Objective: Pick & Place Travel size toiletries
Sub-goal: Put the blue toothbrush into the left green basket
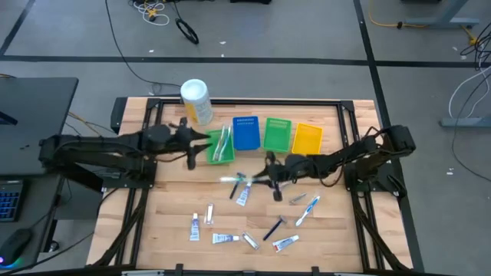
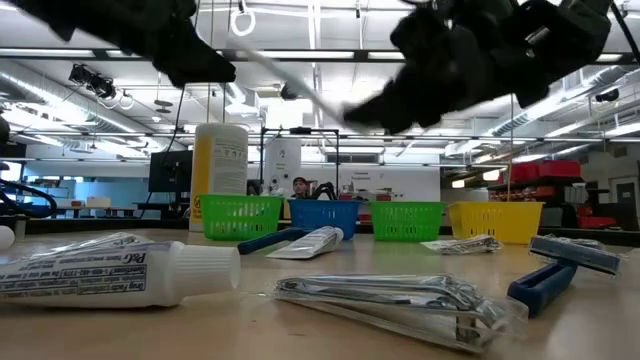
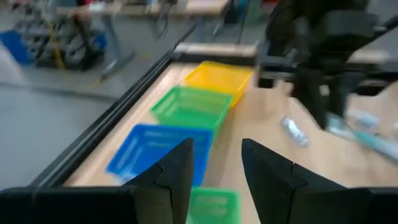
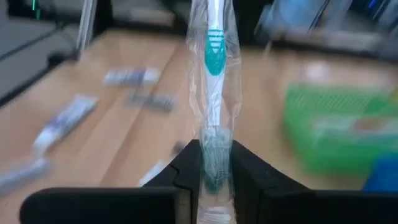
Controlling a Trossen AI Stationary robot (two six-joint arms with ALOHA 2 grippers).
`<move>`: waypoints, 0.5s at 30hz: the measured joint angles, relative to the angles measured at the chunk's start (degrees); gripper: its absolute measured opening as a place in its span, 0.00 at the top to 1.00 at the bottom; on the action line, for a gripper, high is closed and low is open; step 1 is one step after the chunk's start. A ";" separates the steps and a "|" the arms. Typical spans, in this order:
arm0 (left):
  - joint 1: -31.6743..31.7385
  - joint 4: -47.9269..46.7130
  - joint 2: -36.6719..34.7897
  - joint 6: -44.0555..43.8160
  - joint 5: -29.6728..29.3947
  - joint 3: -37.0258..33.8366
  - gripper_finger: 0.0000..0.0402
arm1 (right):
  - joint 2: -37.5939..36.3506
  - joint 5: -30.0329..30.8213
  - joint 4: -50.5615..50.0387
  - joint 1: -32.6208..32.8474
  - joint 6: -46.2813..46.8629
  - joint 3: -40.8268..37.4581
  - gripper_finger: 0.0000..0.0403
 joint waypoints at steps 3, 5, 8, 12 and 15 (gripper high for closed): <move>-0.01 10.09 -0.48 -2.74 4.91 -6.51 0.64 | -0.52 1.46 7.98 -1.94 -0.91 0.02 0.85; -0.06 15.03 -0.19 -4.70 7.55 -9.25 0.64 | -0.55 1.46 11.93 -3.11 -0.67 0.07 0.85; -0.07 21.79 1.77 -8.53 8.42 -11.44 0.64 | -0.52 1.48 13.82 -4.42 0.63 0.06 0.85; -0.07 28.01 5.76 -6.68 8.46 -11.50 0.64 | -0.52 1.47 14.01 -5.34 0.77 0.04 0.84; -0.11 34.84 9.70 -4.75 9.03 -11.52 0.63 | -0.52 1.47 13.92 -5.38 1.23 0.04 0.84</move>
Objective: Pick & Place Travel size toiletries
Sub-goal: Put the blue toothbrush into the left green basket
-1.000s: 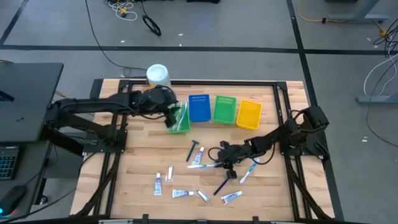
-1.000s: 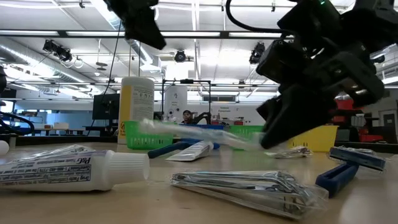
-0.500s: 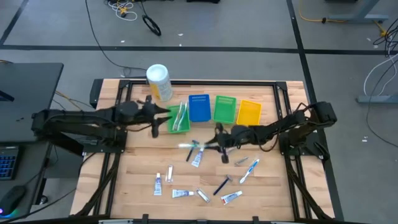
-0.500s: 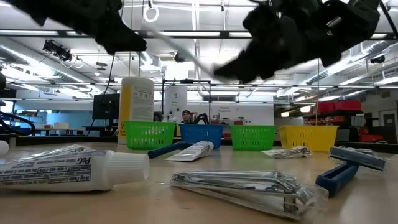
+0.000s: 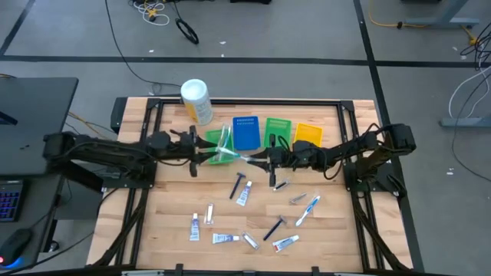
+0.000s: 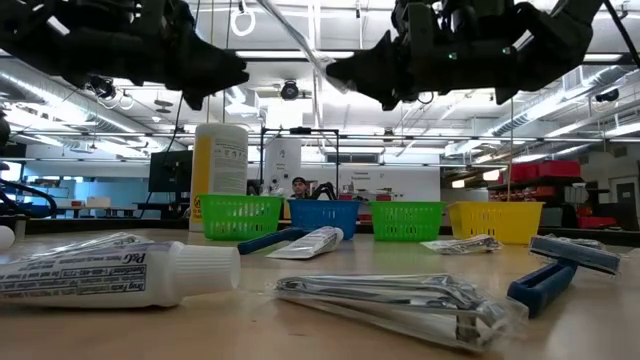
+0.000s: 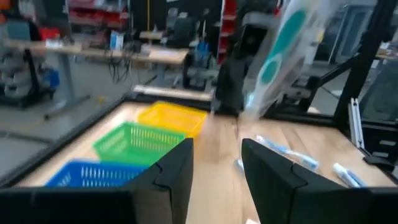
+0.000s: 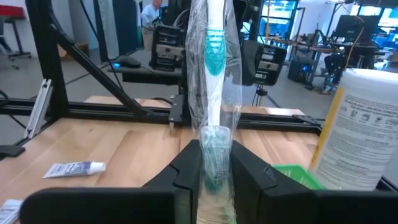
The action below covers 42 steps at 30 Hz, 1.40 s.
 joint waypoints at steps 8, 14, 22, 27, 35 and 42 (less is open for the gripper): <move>-0.63 9.28 10.51 0.28 6.15 3.68 0.50 | 0.02 1.95 -0.37 0.00 0.01 0.00 0.84; -1.59 9.31 18.23 2.51 5.38 10.66 0.42 | 0.04 2.51 -2.98 0.00 0.26 0.00 0.84; -2.23 9.17 23.13 2.98 5.31 15.07 0.42 | 0.04 2.51 -2.86 0.00 0.91 0.00 0.84; -2.21 9.25 23.65 3.24 4.70 15.04 0.55 | 0.04 2.51 -2.86 0.00 0.90 0.00 0.84; -2.21 10.62 23.65 3.31 3.58 15.04 0.85 | 0.04 2.56 -2.88 0.00 0.90 0.00 0.84; -2.16 10.09 23.65 0.06 3.23 15.04 0.86 | 0.07 2.53 -3.04 0.00 1.07 0.00 0.83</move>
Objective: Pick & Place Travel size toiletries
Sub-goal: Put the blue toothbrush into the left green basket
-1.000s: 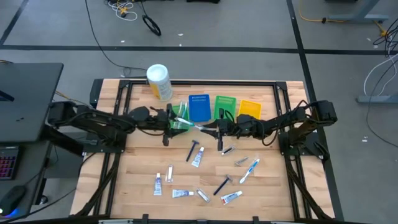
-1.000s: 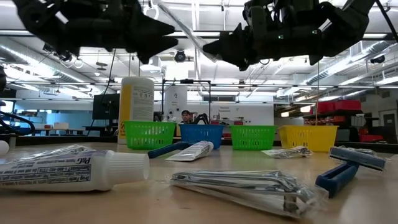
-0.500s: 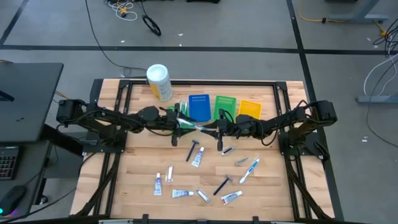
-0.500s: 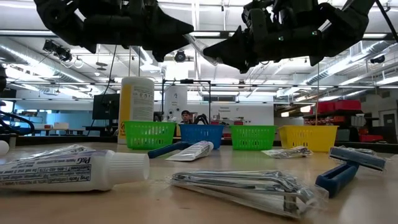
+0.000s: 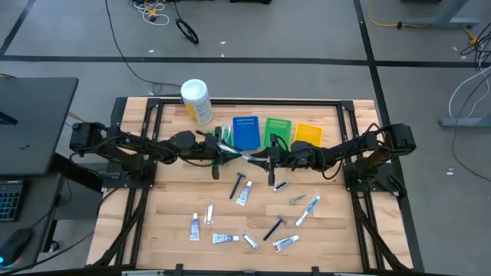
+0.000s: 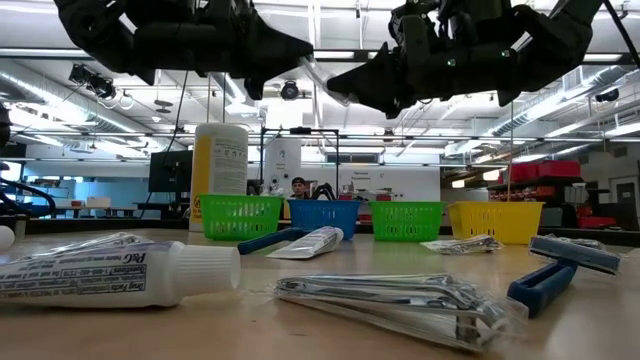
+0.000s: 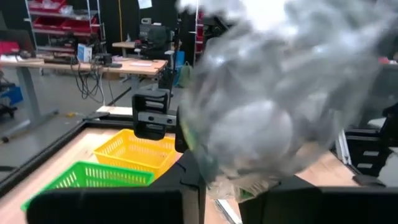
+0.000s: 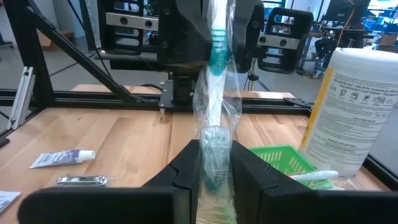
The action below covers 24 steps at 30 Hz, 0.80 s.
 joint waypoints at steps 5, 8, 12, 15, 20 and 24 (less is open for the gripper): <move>-0.04 -2.70 -0.04 -1.08 -1.19 0.00 0.83 | 0.00 -1.31 -1.17 -0.02 0.92 0.00 0.70; 0.12 -4.69 -0.04 -1.92 -2.76 0.00 0.84 | 0.00 0.68 -3.89 0.02 0.92 0.00 0.61; 0.98 -8.65 -0.53 -4.10 -4.66 -0.02 0.86 | 0.00 5.70 -8.42 0.02 0.89 0.00 0.53; 2.48 -13.94 -2.17 -6.90 -4.67 0.00 0.86 | 0.00 7.99 -10.94 0.00 0.89 0.00 0.49; 5.56 -33.23 -6.73 -10.13 -4.68 3.40 0.84 | 0.00 8.92 -15.23 0.02 0.94 0.00 0.47; 7.57 -56.62 -8.47 -9.95 -4.82 13.71 0.85 | 0.00 8.92 -17.88 0.00 2.42 0.00 0.47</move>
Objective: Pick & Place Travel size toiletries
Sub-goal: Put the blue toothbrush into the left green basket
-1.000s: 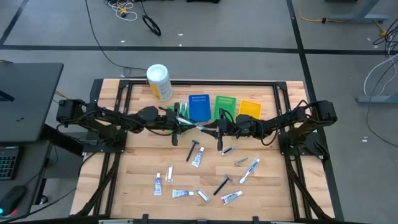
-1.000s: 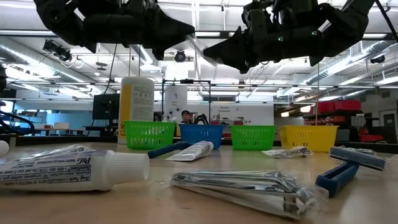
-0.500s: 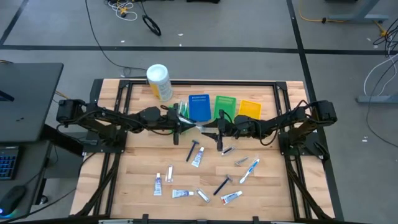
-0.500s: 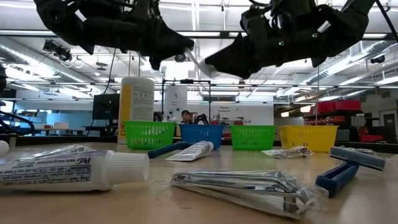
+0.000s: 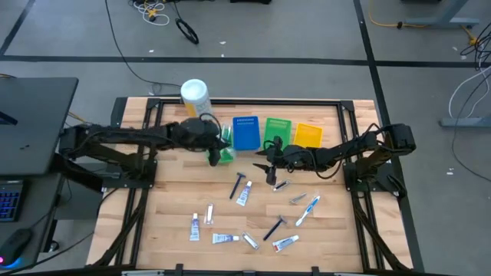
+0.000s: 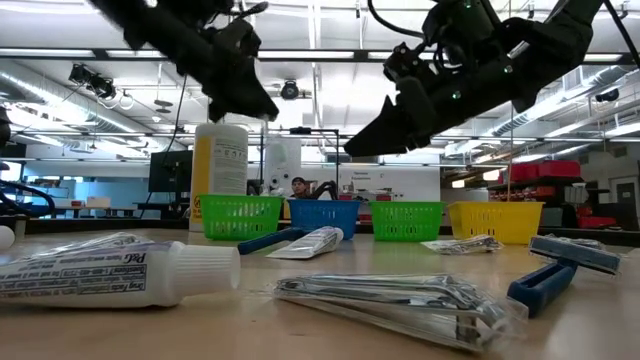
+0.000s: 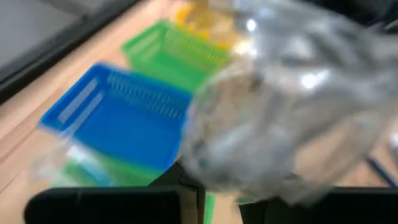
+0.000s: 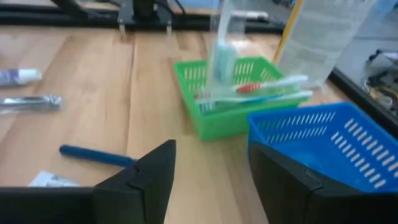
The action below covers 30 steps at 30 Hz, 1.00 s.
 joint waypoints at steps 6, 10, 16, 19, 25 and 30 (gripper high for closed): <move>2.63 -23.50 2.40 -3.79 -6.71 14.09 0.85 | 0.00 -0.02 -0.13 -0.04 0.24 0.00 0.47; 3.84 -23.87 5.15 -4.59 -3.91 15.19 0.85 | 0.00 -0.02 0.05 -0.03 0.23 0.00 0.47; 5.88 -26.90 11.96 -5.40 0.14 15.06 0.85 | 0.00 -0.02 0.03 -0.02 0.23 0.00 0.47; 7.48 -27.62 14.16 -4.79 1.72 15.06 0.85 | 0.00 -0.04 0.04 -0.04 0.22 0.00 0.47; 11.64 -28.16 15.31 -3.59 11.76 15.06 0.84 | 0.00 -0.07 0.02 -0.04 0.22 0.00 0.47; 13.83 -29.81 15.30 -3.97 16.01 15.06 0.84 | 0.00 -0.07 0.02 -0.04 0.22 0.00 0.47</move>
